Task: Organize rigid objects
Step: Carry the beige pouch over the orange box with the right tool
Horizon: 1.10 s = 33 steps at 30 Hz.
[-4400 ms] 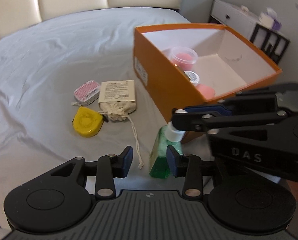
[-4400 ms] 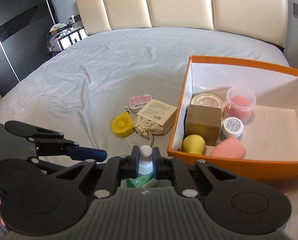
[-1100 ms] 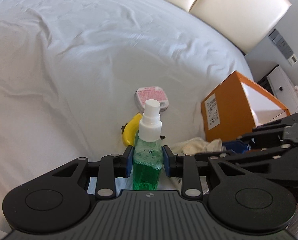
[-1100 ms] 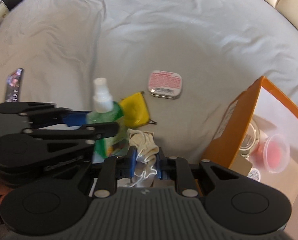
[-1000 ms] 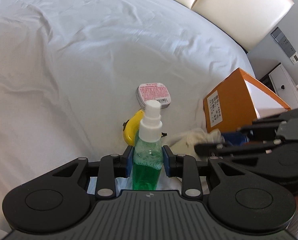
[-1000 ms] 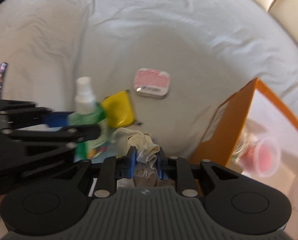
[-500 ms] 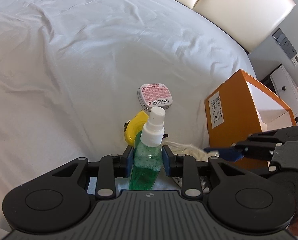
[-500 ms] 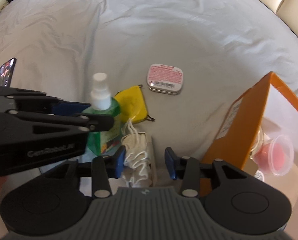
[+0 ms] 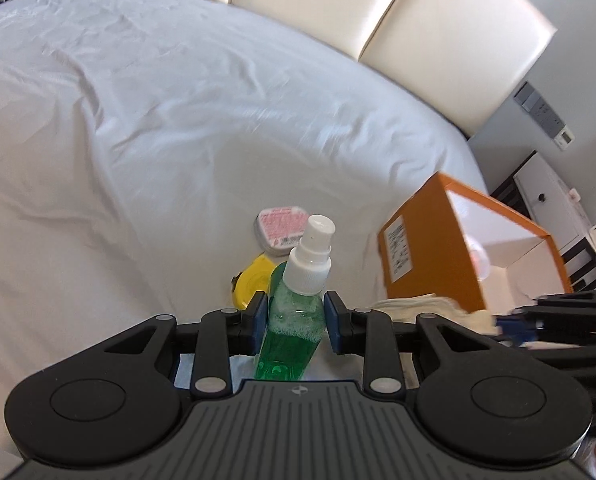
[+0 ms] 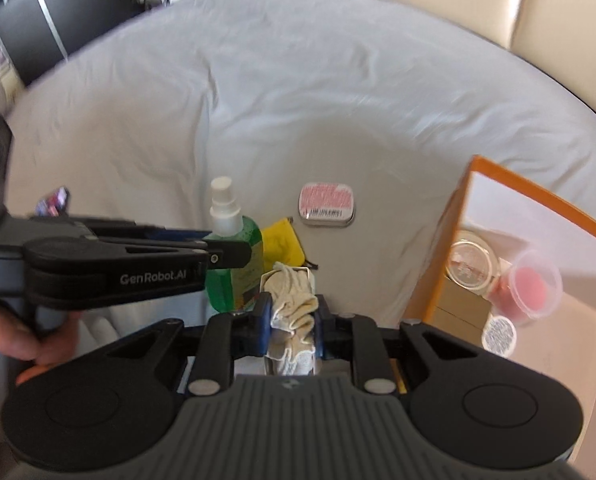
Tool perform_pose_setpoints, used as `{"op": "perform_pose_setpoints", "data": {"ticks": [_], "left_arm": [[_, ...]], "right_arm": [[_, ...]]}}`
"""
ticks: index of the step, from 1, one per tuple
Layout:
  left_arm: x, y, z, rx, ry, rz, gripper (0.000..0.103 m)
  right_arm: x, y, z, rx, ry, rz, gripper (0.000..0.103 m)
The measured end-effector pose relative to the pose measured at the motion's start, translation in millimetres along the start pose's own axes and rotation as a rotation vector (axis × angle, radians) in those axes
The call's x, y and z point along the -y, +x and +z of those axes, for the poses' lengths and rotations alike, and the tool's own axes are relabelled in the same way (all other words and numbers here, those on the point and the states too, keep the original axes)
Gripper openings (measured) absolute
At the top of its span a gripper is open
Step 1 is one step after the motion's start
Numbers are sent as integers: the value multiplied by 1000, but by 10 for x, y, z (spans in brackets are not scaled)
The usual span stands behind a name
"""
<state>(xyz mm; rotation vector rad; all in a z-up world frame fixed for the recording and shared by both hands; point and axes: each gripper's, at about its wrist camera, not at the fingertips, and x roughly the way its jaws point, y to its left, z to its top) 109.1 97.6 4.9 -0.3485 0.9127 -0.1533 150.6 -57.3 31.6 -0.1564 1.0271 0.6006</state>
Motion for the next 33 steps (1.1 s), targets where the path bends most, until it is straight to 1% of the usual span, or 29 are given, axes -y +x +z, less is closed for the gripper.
{"op": "perform_pose_setpoints", "data": {"ticks": [3, 7, 9, 11, 14, 17, 18, 19, 20, 23, 25, 27, 28, 30, 33], "left_arm": [[124, -111, -18, 40, 41, -2, 34], [287, -273, -4, 64, 49, -47, 34], [413, -364, 29, 77, 58, -70, 34], [559, -455, 81, 99, 80, -98, 34], [803, -558, 162, 127, 119, -149, 33], [1052, -573, 241, 134, 156, -201, 32], [1138, -551, 262, 134, 171, -209, 32], [1224, -524, 274, 135, 188, -216, 26], [1306, -499, 285, 140, 207, -230, 5], [1525, -425, 305, 145, 246, -276, 5], [1644, -318, 315, 129, 273, -282, 5], [1703, -211, 286, 92, 279, -256, 5], [1699, -162, 277, 86, 281, -250, 5], [1628, -111, 243, 71, 281, -225, 6], [1438, 17, 213, 14, 268, -165, 8]], "right_arm": [[124, -294, -55, 61, 64, 34, 19], [353, -665, -97, 133, 152, 71, 19], [477, -851, -111, 173, 190, 74, 19], [599, -1019, -130, 215, 216, 60, 19], [798, -1241, -192, 272, 251, 13, 19], [1037, -1348, -282, 294, 286, -46, 19], [1113, -1358, -317, 292, 297, -67, 19], [1184, -1358, -356, 285, 310, -90, 19], [1256, -1336, -397, 275, 320, -114, 19], [1438, -1261, -555, 233, 343, -167, 19], [1564, -1155, -659, 193, 370, -175, 19], [1688, -1015, -766, 143, 407, -170, 19], [1738, -945, -811, 120, 423, -167, 19], [1792, -832, -893, 91, 442, -160, 19], [1845, -721, -928, 62, 462, -142, 19]]}}
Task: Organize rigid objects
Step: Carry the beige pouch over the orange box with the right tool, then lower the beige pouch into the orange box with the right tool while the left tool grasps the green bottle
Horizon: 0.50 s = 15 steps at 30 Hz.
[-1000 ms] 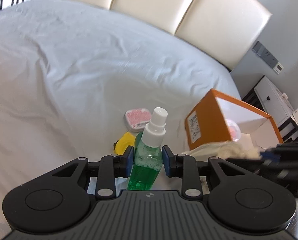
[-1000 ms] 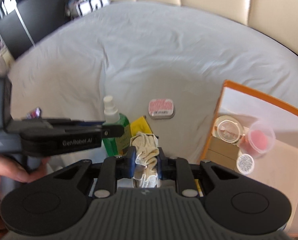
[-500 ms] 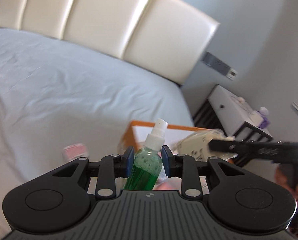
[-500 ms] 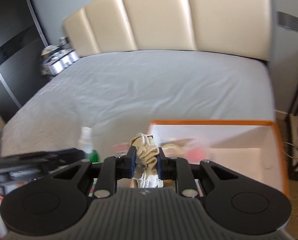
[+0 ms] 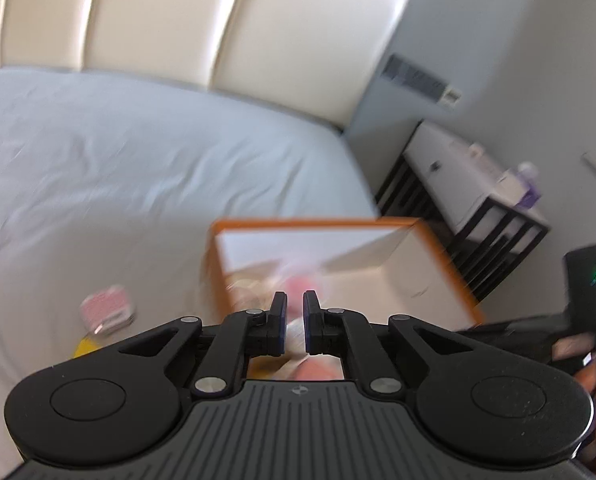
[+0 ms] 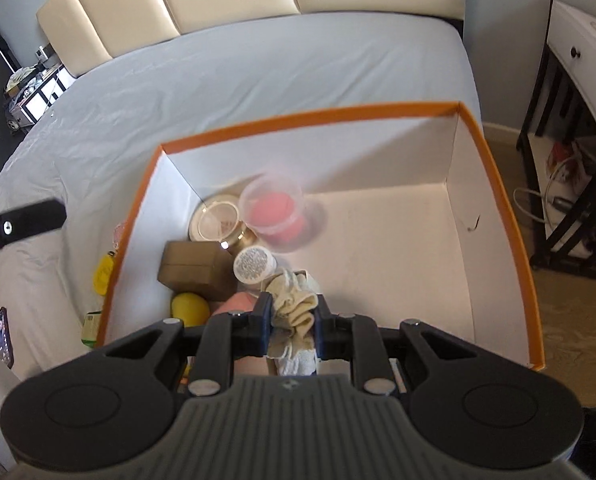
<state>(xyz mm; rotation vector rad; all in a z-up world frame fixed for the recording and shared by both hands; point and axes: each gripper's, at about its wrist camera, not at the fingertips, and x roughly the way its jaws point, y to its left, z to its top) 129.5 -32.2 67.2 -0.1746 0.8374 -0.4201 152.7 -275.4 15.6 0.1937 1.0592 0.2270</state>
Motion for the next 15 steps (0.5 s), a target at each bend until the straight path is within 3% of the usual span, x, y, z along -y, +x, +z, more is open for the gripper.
{"op": "perform_pose_setpoints", "data": {"ticks": [3, 8, 12, 15], "left_arm": [[-221, 61, -93, -67, -2, 82, 8], [-538, 124, -254, -183, 22, 147, 21], [-610, 208, -373, -266, 174, 161, 31], [-572, 284, -464, -318, 320, 158, 39]], "right_arm": [[61, 174, 64, -55, 38, 13, 19], [143, 383, 55, -125, 118, 70, 20], [214, 499, 49, -166, 182, 109, 20], [201, 527, 80, -171, 154, 68, 21]]}}
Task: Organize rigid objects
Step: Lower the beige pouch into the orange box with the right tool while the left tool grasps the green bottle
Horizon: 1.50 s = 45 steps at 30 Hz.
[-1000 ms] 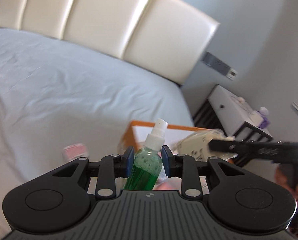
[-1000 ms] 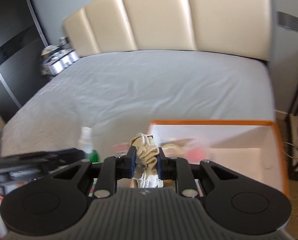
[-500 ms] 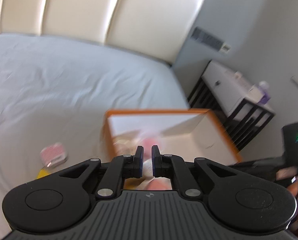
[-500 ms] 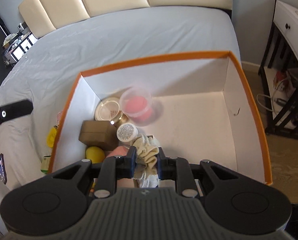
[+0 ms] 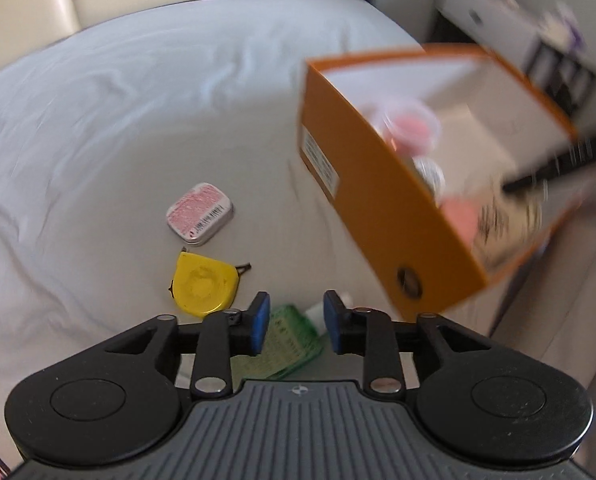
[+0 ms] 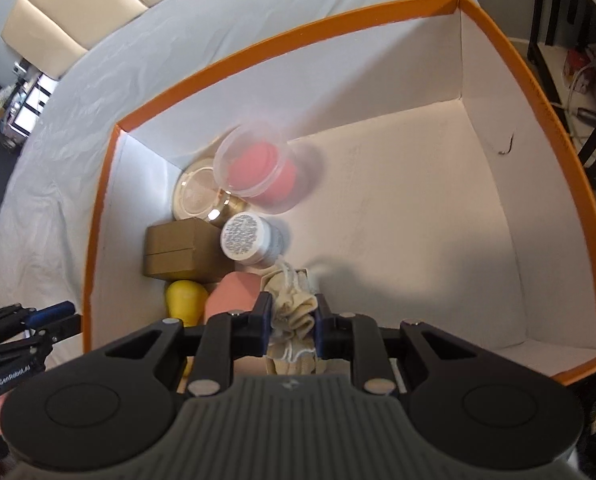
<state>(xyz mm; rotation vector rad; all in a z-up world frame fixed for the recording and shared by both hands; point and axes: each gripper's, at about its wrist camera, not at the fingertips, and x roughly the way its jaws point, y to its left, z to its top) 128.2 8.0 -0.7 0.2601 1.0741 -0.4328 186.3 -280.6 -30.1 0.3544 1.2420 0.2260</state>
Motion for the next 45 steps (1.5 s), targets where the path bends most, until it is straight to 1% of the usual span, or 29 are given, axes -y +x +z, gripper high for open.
{"op": "perform_pose_setpoints", "data": {"ticks": [2, 7, 9, 11, 13, 14, 17, 20, 22, 25, 27, 29, 32, 33, 34, 35, 36, 37, 40, 42, 43, 44, 45], "left_arm": [[69, 72, -14, -22, 83, 11, 50], [225, 337, -21, -126, 227, 7, 51], [319, 430, -23, -154, 301, 35, 52], [409, 490, -40, -164, 388, 69, 56], [482, 542, -64, -176, 466, 86, 58], [510, 565, -79, -181, 495, 93, 61], [592, 626, -115, -186, 570, 127, 62], [643, 707, -111, -198, 582, 153, 62], [682, 763, -110, -200, 592, 166, 60], [712, 803, -108, -205, 588, 170, 53], [708, 797, -102, -203, 578, 169, 52], [696, 772, -109, -197, 569, 167, 52], [655, 721, -110, -184, 529, 164, 51], [639, 689, -100, -181, 514, 165, 51], [623, 672, -94, -178, 501, 168, 51], [593, 680, -85, -175, 490, 173, 51], [578, 678, -81, -171, 486, 180, 50], [580, 665, -82, -168, 486, 192, 49], [613, 623, -86, -147, 499, 237, 43], [651, 588, -99, -130, 513, 267, 40], [654, 560, -99, -122, 511, 276, 37], [651, 522, -100, -110, 505, 274, 23], [636, 484, -99, -102, 491, 266, 24]], "right_arm": [[-32, 1, 11, -3, -39, -47, 22], [-186, 35, 44, -17, -183, -161, 29], [-264, 62, 49, -17, -246, -209, 42], [-335, 63, 34, -5, -312, -258, 43], [-418, 85, 18, 3, -374, -294, 43], [-463, 97, 1, 7, -409, -313, 43], [-577, 118, -64, 18, -530, -368, 43], [-609, 142, -60, 6, -582, -379, 41], [-560, 141, 12, -23, -553, -346, 38], [-397, 141, 125, -103, -392, -232, 32], [-245, 162, 194, -169, -252, -127, 25], [-122, 188, 224, -212, -143, -40, 24], [-27, 193, 235, -235, -65, 47, 24], [-23, 183, 232, -238, -53, 53, 24], [-32, 173, 230, -229, -67, 26, 25], [-71, 148, 229, -208, -105, -28, 32], [-125, 119, 214, -185, -157, -90, 34], [-160, 99, 206, -170, -198, -130, 34], [-163, 90, 208, -182, -242, -148, 34], [-130, 106, 229, -182, -249, -170, 38], [-132, 105, 235, -176, -258, -189, 39], [-132, 107, 239, -167, -272, -212, 40], [-130, 109, 246, -154, -287, -240, 41]]}}
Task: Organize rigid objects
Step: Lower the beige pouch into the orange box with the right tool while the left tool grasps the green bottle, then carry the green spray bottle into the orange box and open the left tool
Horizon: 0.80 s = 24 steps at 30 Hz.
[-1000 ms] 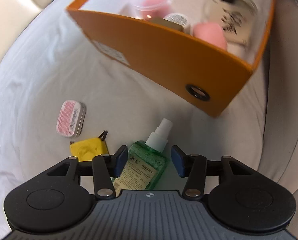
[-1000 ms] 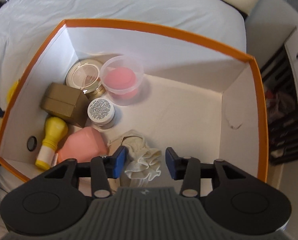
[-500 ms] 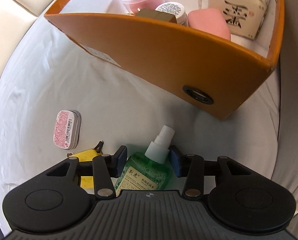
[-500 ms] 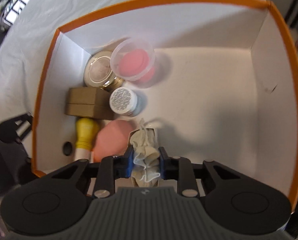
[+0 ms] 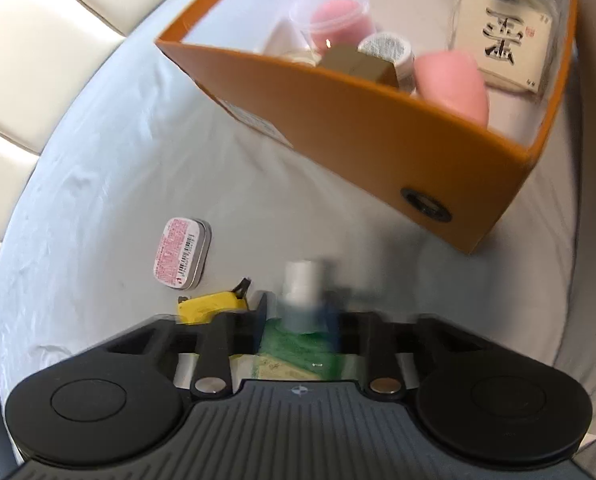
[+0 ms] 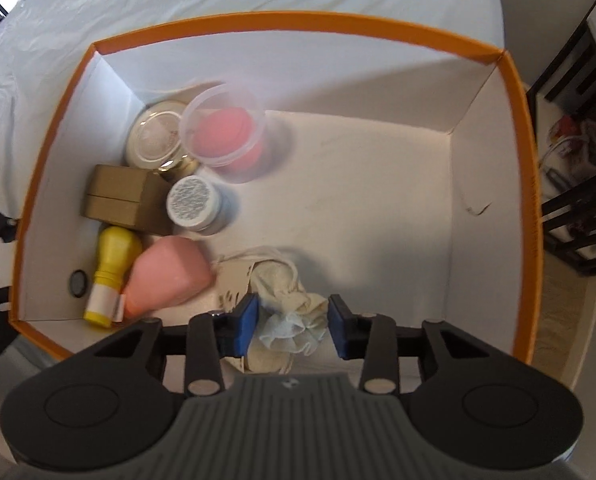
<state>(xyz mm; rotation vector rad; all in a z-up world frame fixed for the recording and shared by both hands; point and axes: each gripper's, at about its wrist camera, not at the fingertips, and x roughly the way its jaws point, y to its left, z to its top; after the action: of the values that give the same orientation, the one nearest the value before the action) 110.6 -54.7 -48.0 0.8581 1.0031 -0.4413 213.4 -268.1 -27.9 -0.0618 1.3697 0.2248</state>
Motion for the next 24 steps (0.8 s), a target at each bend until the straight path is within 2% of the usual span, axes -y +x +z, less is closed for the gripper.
{"op": "perform_pose_setpoints", "data": {"ticks": [3, 5, 7, 9, 11, 14, 17, 20, 24], "left_arm": [[-115, -102, -47, 25, -65, -19, 24], [-224, -193, -93, 50, -129, -34, 24], [-328, -305, -146, 72, -201, -52, 24], [-426, -433, -212, 109, -270, -71, 23], [-506, -554, -265, 139, -347, -89, 23], [-605, -652, -298, 186, -480, -133, 23], [-744, -829, -339, 254, -584, -170, 23], [-820, -964, -208, 305, -612, -185, 23], [-883, -1156, 7, 342, -599, -198, 23]], "right_arm": [[21, 21, -12, 28, -29, -73, 42], [31, 71, -15, 36, -37, -84, 40], [73, 115, -14, 38, -12, -72, 38], [117, 133, -10, 42, 48, 9, 37], [133, 102, -12, 54, 85, 45, 37], [61, 114, 0, 63, 40, -5, 38], [63, 230, -6, -1, 72, 15, 48], [87, 423, -35, -93, 142, 111, 52], [-68, 405, -116, -101, 101, 145, 42]]}}
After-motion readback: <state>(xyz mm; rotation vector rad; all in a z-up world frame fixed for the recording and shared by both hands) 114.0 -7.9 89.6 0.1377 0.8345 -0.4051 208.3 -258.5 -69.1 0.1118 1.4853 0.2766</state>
